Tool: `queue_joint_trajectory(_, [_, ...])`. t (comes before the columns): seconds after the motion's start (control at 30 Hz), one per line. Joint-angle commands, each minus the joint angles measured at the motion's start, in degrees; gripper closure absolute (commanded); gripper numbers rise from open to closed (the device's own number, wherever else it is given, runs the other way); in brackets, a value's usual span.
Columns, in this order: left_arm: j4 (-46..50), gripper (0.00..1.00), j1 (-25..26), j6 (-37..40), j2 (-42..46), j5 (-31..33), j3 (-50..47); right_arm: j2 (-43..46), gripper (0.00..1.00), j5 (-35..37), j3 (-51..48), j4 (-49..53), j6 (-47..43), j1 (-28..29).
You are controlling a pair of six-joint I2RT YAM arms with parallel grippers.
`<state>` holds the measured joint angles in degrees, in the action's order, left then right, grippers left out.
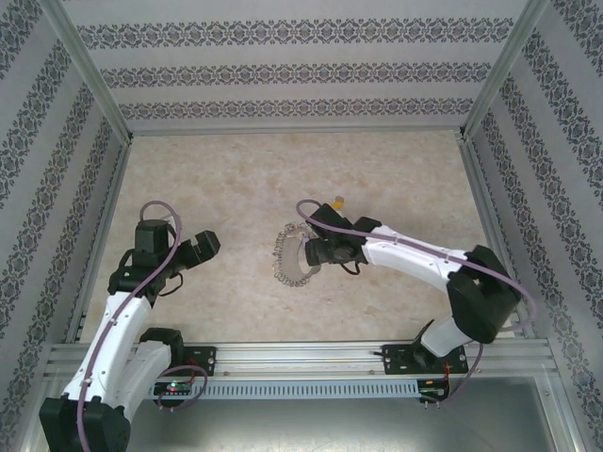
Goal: Put the keys on the keyring
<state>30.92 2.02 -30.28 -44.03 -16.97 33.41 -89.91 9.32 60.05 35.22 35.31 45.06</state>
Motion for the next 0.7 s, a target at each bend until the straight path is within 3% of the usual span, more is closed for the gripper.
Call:
queue_joint_trajectory(0.0, [-1.4,0.0,1.0,-2.3,-0.3,-2.7,-1.6,-3.8,0.27,3.7,4.0,8.6,4.4,-0.2])
queue_joint_trajectory(0.3, [-7.2,0.0,3.8,-4.9,-4.1,-3.4,-2.4,-15.2,0.31,-0.5,11.1,7.9,3.2,-1.5])
queue_joint_trajectory(0.43, [-8.0,0.0,7.1,-5.1,-6.4,-2.4,-1.6,-18.6,0.39,-4.4,12.7,5.8,3.8,-3.9])
queue_joint_trajectory(0.67, [-21.4,0.02,18.4,-9.9,-16.9,-5.3,-1.1,-20.2,0.41,-11.5,12.8,1.8,3.1,-6.9])
